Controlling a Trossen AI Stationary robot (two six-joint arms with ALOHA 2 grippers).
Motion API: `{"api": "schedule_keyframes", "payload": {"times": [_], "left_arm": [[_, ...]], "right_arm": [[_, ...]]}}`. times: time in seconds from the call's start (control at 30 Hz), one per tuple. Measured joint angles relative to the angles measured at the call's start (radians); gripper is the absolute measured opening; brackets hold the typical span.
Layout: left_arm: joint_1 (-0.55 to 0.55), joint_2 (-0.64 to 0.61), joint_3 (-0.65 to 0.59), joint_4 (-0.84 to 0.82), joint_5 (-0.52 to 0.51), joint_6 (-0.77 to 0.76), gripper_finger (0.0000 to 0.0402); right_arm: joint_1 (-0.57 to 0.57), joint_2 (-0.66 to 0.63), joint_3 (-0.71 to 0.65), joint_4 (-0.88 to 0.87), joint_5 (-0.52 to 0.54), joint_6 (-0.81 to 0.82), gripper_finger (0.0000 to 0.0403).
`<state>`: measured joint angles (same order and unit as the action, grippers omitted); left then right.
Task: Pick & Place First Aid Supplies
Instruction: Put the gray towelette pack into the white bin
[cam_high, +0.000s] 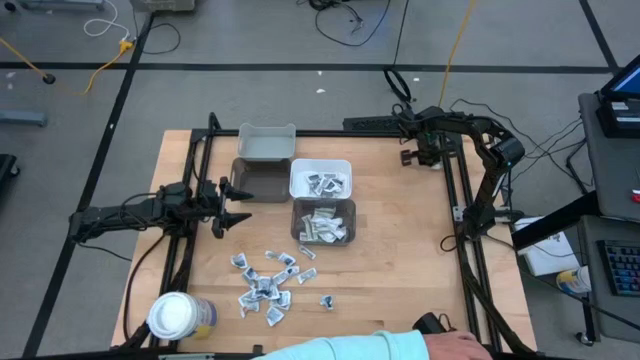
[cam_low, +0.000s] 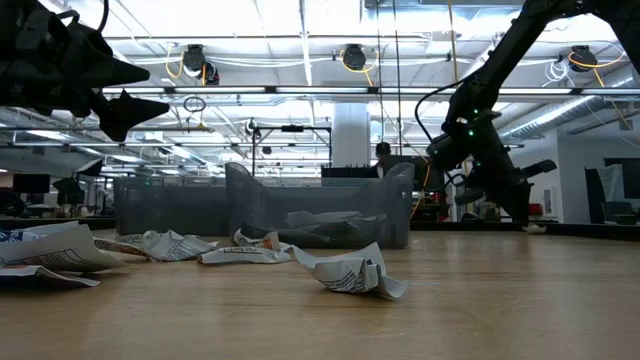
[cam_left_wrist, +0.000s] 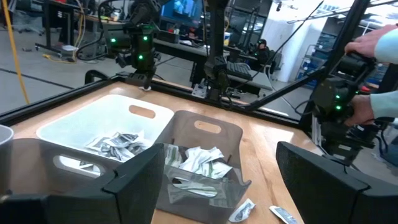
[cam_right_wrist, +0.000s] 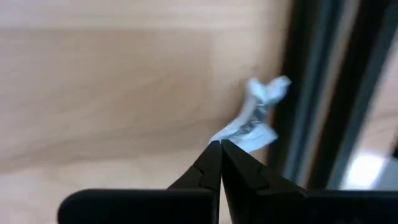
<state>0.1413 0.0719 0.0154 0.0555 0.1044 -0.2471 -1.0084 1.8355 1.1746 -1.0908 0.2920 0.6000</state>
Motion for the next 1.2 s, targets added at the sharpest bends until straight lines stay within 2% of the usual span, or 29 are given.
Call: {"api": "schedule_keyframes", "payload": {"times": [0.07, 0.4, 0.67, 0.8, 0.97, 1.1, 1.2], "left_arm": [[0.0, 0.0, 0.0, 0.0, 0.0, 0.0, 0.031], [0.0, 0.0, 0.0, 0.0, 0.001, 0.0, 0.031], [0.0, 0.0, 0.0, 0.0, 0.003, 0.0, 0.031], [0.0, 0.0, 0.0, 0.0, 0.011, 0.0, 0.031], [0.0, 0.0, 0.0, 0.0, 0.029, 0.0, 0.031], [0.0, 0.0, 0.0, 0.0, 0.037, 0.0, 0.031], [0.0, 0.0, 0.0, 0.0, 0.037, 0.0, 0.031]], "right_arm": [[0.0, 0.0, -0.001, 0.017, -0.035, 0.002, 0.0016], [0.001, 0.0, -0.001, 0.015, -0.025, 0.008, 0.0115], [0.002, 0.0, -0.008, 0.0, 0.079, 0.023, 0.0154], [0.007, 0.001, -0.023, 0.004, 0.083, 0.004, 0.0148], [0.017, 0.001, -0.043, 0.028, 0.126, 0.004, 0.0119], [0.028, 0.001, -0.062, 0.044, 0.134, 0.0, 0.0081], [0.038, 0.0, -0.079, 0.058, 0.143, -0.008, 0.0038]]}}
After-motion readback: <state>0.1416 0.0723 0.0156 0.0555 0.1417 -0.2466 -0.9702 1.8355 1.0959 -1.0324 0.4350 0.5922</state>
